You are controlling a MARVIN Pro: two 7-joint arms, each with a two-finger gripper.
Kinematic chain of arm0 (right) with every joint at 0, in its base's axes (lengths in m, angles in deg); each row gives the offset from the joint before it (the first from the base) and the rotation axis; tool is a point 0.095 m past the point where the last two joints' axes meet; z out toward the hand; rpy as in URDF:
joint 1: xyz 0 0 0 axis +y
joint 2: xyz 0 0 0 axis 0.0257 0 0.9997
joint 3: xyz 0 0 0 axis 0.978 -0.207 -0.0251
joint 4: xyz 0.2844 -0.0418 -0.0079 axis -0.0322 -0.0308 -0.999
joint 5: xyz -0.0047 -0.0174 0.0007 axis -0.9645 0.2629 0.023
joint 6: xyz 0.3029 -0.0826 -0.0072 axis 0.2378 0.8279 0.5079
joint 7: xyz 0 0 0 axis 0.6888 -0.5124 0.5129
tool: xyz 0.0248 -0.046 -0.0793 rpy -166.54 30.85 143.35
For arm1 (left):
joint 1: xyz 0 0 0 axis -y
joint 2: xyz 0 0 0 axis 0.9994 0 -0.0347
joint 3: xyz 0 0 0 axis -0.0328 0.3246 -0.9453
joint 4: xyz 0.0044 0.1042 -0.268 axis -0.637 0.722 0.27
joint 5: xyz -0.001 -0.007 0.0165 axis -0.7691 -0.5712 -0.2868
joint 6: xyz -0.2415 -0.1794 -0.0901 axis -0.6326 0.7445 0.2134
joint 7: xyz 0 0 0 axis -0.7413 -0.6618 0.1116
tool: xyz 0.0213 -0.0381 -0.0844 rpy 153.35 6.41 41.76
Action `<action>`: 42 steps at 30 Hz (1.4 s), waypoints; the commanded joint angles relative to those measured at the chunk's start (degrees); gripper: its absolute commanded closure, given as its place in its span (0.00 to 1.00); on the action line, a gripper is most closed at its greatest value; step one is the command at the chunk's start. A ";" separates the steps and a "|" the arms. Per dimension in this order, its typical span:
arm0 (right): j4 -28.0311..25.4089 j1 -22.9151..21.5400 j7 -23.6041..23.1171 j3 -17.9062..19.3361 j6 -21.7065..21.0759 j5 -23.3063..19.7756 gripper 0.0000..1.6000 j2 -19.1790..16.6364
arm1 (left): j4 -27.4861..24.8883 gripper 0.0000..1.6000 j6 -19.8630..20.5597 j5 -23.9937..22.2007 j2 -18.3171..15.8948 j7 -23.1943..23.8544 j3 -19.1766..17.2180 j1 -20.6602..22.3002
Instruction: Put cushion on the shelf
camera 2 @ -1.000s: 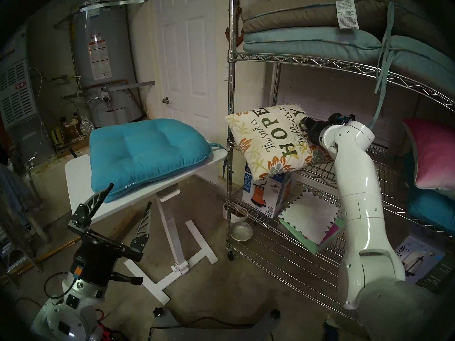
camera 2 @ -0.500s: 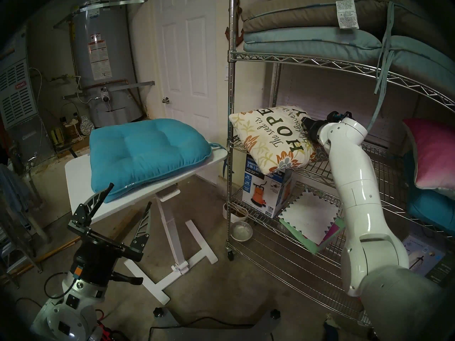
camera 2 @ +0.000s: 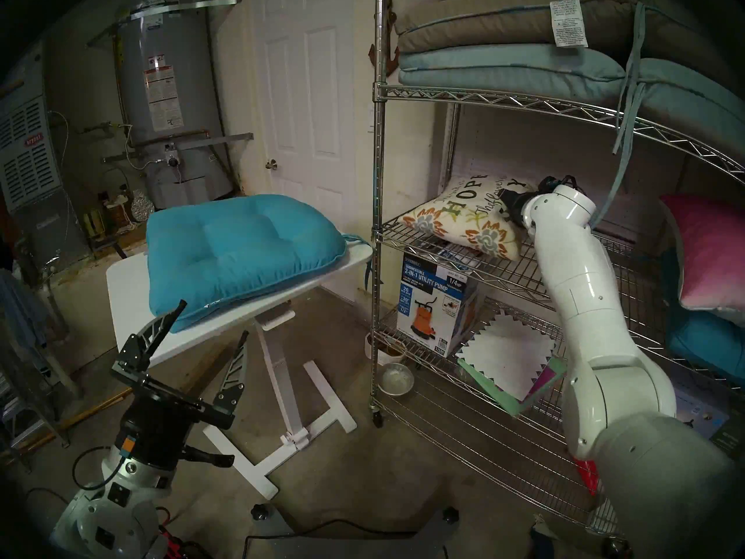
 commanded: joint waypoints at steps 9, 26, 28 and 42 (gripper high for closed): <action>10.34 -9.29 -2.99 -4.05 6.01 5.49 1.00 -0.05 | -1.62 0.00 -0.04 -0.11 0.01 -0.21 0.02 0.10; 7.96 -3.85 -8.62 -6.54 19.15 9.13 0.00 0.21 | -1.62 0.00 -0.03 -0.14 -0.10 -0.45 0.10 0.13; 6.48 -2.41 -8.91 -6.40 20.08 9.17 0.00 0.03 | -1.62 0.00 -0.02 -0.13 -0.12 -0.47 0.11 0.12; -4.10 8.39 -9.63 -2.45 23.67 8.92 0.00 -3.58 | -1.62 0.00 0.00 -0.09 -0.29 -0.63 0.13 0.08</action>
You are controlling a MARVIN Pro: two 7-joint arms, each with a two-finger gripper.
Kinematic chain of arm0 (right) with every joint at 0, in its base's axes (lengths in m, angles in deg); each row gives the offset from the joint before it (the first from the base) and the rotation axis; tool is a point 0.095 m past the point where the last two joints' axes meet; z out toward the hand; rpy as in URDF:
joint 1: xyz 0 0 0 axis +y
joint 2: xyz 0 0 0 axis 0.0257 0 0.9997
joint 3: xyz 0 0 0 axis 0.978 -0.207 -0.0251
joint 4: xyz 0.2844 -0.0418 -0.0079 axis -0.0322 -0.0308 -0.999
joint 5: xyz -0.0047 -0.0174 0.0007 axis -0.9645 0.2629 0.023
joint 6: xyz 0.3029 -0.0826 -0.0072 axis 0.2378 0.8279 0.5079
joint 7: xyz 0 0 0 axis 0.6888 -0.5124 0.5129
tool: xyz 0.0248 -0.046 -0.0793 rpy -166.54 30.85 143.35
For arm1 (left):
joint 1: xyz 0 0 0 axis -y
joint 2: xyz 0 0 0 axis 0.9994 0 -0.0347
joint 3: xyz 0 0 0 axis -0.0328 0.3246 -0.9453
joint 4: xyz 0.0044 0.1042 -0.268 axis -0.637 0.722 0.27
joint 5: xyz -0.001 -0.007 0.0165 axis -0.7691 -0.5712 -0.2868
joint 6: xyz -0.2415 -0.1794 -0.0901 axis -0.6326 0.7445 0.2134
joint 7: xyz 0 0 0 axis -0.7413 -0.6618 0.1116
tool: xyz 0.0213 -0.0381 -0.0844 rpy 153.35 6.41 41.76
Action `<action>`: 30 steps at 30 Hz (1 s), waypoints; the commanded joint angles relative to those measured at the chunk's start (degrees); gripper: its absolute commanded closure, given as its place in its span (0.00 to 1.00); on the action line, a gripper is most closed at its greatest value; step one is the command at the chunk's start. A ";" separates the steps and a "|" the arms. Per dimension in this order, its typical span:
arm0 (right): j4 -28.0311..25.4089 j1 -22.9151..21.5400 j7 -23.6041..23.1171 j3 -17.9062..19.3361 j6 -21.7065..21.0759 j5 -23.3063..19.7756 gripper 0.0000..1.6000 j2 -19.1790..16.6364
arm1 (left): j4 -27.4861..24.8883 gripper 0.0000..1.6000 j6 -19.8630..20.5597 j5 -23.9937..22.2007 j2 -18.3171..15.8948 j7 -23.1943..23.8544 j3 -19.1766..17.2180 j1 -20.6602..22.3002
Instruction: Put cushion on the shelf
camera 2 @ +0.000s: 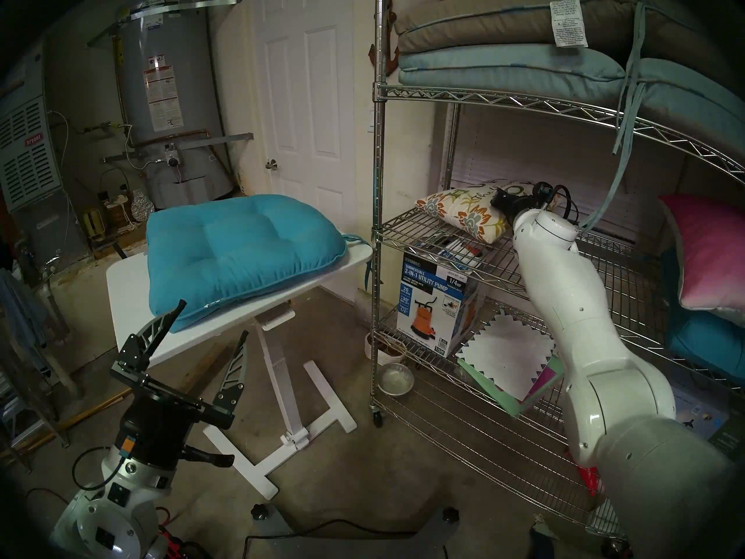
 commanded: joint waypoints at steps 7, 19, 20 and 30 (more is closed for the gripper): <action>-11.46 7.52 -0.98 5.59 4.57 -0.95 0.00 -5.17 | -1.61 0.00 0.00 -0.09 -0.01 -0.16 0.01 0.09; -20.57 13.44 -2.98 10.26 6.24 -2.54 0.00 -7.27 | -1.61 0.00 0.00 -0.07 -0.14 -0.27 0.03 0.06; -21.33 13.98 -3.17 10.59 6.28 -2.71 0.00 -7.36 | -1.61 0.00 0.00 -0.07 -0.15 -0.27 0.03 0.06; -28.78 21.07 -4.64 13.73 6.16 -4.58 0.00 -7.94 | -1.61 0.00 0.01 -0.05 -0.26 -0.35 0.04 0.03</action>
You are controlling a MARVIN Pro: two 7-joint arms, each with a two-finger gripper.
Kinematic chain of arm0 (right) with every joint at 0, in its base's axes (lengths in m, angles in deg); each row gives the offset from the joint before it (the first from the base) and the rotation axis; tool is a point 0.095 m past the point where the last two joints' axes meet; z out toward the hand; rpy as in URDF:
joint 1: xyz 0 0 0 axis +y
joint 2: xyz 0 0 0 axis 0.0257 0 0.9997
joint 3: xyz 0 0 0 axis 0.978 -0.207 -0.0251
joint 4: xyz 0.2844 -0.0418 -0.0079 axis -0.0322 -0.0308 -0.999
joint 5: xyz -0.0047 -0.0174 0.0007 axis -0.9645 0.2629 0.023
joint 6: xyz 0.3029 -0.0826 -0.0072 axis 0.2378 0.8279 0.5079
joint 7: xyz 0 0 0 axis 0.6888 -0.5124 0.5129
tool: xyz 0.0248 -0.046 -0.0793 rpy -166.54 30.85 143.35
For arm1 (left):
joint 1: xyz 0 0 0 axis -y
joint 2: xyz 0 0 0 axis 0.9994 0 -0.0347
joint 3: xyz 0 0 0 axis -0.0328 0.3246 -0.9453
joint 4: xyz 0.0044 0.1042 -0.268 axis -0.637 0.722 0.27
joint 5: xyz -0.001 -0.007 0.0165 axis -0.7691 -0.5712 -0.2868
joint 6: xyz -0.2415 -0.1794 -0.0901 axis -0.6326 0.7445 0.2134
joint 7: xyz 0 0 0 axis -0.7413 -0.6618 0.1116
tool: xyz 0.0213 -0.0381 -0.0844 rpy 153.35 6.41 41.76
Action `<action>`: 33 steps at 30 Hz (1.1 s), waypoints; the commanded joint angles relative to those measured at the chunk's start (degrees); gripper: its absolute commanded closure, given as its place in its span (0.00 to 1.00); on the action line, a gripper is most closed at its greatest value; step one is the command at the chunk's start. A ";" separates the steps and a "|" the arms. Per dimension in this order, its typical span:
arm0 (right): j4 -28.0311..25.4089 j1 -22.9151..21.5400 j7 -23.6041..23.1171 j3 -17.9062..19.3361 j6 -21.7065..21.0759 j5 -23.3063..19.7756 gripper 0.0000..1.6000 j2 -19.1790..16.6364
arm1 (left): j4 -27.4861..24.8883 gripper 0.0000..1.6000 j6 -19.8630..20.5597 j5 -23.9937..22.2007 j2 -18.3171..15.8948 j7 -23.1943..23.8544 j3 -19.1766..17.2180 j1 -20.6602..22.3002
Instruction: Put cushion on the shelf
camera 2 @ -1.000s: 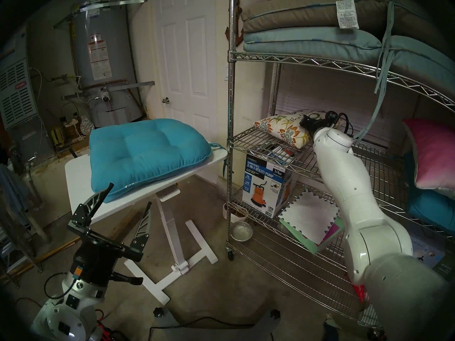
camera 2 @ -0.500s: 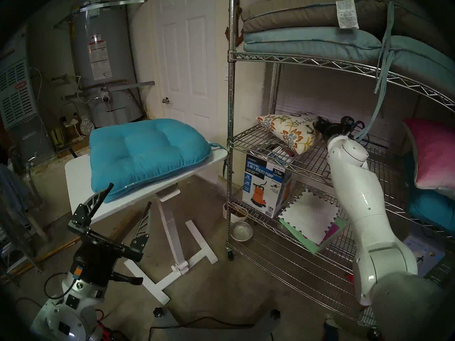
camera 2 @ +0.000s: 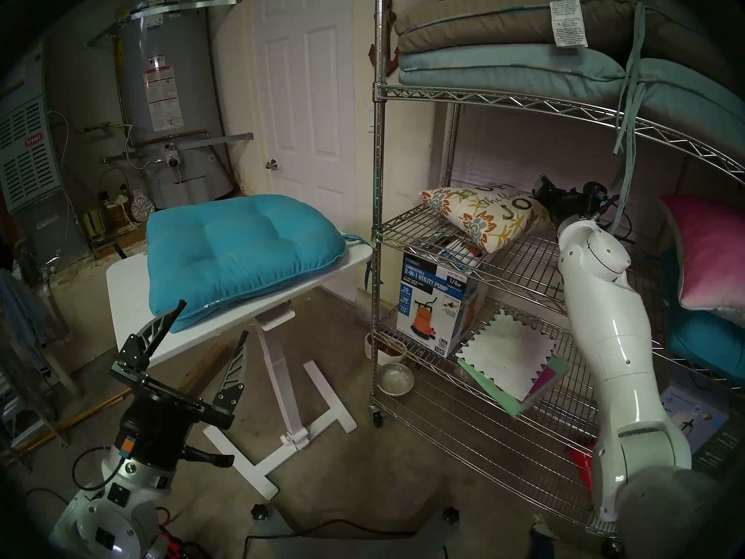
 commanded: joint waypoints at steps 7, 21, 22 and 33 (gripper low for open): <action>-10.56 9.24 -1.59 4.13 0.34 -2.34 0.00 -1.17 | -1.61 0.00 0.00 -0.06 0.00 -0.11 -0.01 0.06; -21.70 19.41 -3.43 9.80 0.68 -5.14 0.00 -1.14 | -1.61 0.00 0.00 -0.05 -0.15 -0.24 0.01 0.02; -22.45 19.90 -3.62 10.17 0.67 -5.34 0.00 -1.13 | -1.61 0.00 0.00 -0.05 -0.15 -0.25 0.01 0.02; -31.23 26.47 -5.79 12.96 0.15 -7.42 0.00 -0.23 | -1.61 0.00 0.00 -0.03 -0.27 -0.33 0.02 -0.02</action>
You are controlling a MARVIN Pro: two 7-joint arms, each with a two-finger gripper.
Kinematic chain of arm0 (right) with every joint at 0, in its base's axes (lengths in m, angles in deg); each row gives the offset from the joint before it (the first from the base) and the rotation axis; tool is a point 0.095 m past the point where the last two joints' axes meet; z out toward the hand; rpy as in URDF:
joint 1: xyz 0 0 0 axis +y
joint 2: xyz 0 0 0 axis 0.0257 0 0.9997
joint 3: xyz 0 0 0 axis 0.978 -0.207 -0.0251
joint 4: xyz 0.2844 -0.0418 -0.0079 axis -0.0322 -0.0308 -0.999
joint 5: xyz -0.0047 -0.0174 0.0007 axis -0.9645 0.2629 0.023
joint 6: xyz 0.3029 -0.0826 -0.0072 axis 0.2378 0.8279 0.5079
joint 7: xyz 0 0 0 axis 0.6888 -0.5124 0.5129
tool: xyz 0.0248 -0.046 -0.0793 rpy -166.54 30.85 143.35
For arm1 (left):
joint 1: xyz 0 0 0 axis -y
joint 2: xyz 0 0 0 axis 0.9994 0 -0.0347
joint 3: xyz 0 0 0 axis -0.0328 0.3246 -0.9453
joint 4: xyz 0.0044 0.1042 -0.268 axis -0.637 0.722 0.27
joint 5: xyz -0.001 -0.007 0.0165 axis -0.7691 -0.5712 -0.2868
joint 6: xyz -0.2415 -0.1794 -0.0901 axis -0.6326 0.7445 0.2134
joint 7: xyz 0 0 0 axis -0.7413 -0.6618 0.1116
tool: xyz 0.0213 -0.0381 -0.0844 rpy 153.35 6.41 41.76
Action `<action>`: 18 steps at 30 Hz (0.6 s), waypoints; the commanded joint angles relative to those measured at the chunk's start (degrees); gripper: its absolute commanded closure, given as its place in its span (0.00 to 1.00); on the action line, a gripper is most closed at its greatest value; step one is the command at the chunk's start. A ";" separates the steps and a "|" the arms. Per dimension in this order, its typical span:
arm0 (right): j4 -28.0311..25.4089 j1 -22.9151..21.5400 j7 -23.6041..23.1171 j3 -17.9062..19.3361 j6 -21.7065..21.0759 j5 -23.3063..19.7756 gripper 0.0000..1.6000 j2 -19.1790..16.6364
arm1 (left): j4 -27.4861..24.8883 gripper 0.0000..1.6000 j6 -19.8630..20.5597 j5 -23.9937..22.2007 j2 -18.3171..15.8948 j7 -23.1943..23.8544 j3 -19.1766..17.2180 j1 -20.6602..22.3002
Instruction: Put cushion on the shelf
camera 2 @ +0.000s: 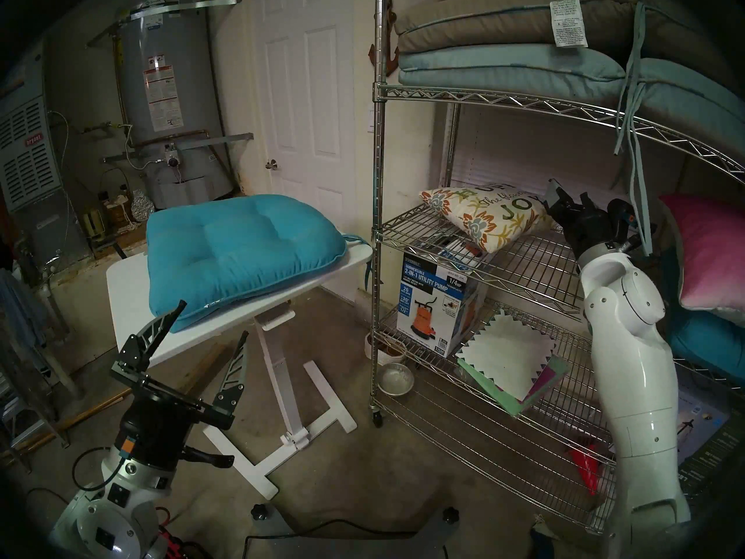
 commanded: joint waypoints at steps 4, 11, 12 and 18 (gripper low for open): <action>-8.94 6.81 -2.16 2.46 -0.06 -2.00 0.00 0.85 | -1.61 0.00 0.00 -0.07 0.02 -0.10 -0.03 0.08; -13.78 12.22 -3.14 4.22 -0.41 -3.10 0.00 1.91 | -1.61 0.00 0.00 -0.07 -0.04 -0.16 -0.02 0.06; -14.63 13.11 -3.24 4.55 -0.44 -3.25 0.00 2.12 | -1.61 0.00 0.00 -0.07 -0.05 -0.17 -0.02 0.06; -19.31 18.09 -3.82 6.64 -0.69 -4.03 0.00 3.54 | -1.61 0.00 0.00 -0.07 -0.10 -0.23 -0.01 0.06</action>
